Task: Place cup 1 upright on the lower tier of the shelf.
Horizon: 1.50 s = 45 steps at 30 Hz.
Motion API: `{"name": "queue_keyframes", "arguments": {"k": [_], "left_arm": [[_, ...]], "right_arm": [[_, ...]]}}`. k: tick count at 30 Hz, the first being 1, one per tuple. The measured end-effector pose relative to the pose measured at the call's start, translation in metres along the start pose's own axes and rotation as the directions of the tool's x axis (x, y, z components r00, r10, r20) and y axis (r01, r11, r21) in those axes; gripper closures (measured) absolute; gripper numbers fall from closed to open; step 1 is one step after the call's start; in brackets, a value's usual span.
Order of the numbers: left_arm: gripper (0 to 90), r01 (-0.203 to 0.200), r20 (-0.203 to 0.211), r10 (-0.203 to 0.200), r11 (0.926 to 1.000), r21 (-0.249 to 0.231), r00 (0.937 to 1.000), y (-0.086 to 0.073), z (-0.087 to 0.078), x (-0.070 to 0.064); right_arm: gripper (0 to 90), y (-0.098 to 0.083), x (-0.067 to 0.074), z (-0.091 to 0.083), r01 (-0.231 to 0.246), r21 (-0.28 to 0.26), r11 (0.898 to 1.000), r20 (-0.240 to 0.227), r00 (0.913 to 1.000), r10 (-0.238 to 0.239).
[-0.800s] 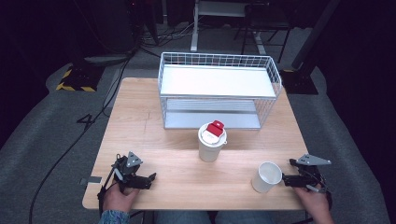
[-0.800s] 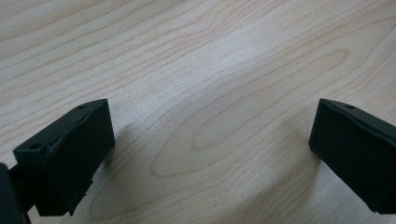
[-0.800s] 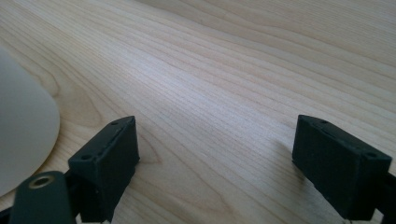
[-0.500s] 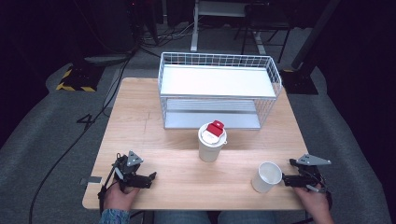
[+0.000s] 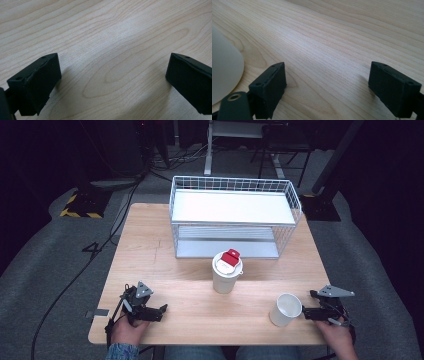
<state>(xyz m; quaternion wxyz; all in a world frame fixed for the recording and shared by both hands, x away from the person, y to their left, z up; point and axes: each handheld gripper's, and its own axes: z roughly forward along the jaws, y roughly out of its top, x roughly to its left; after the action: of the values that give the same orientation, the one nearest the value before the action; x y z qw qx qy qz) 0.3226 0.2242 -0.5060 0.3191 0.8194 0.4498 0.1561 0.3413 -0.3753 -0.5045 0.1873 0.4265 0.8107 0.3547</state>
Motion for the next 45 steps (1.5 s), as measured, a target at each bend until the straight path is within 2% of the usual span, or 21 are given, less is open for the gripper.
{"name": "queue_keyframes", "arguments": {"k": [14,16,24,29,36,45], "left_arm": [[0.6,0.005,-0.007,-0.005,1.0000,-0.001,1.0000,0.000,0.000,-0.001],[0.6,0.005,-0.007,-0.005,1.0000,-0.001,1.0000,0.000,0.000,-0.001],[0.6,0.001,-0.004,-0.001,1.0000,-0.001,1.0000,0.000,0.000,0.000],[0.6,0.000,-0.004,0.000,1.0000,-0.001,1.0000,0.000,0.000,0.000],[0.6,-0.002,-0.006,0.002,1.0000,-0.003,1.0000,0.001,0.001,0.000],[0.6,0.003,-0.005,-0.003,1.0000,-0.002,1.0000,0.001,0.001,0.000]], "right_arm": [[16.0,0.000,0.000,-0.001,-0.001,-0.002,1.000,-0.006,1.0000,0.001],[16.2,-0.001,-0.002,-0.002,-0.018,-0.005,1.000,-0.010,0.9998,0.018],[16.6,-0.002,-0.001,-0.011,-0.025,-0.008,1.000,0.002,0.9997,0.025],[16.8,-0.004,0.002,-0.028,-0.028,-0.033,0.999,0.016,0.9995,0.029],[16.8,-0.010,0.008,-0.042,-0.039,-0.052,0.998,0.017,0.9990,0.040],[16.8,-0.012,0.028,-0.061,-0.022,-0.083,0.996,0.011,0.9997,0.023]]}}
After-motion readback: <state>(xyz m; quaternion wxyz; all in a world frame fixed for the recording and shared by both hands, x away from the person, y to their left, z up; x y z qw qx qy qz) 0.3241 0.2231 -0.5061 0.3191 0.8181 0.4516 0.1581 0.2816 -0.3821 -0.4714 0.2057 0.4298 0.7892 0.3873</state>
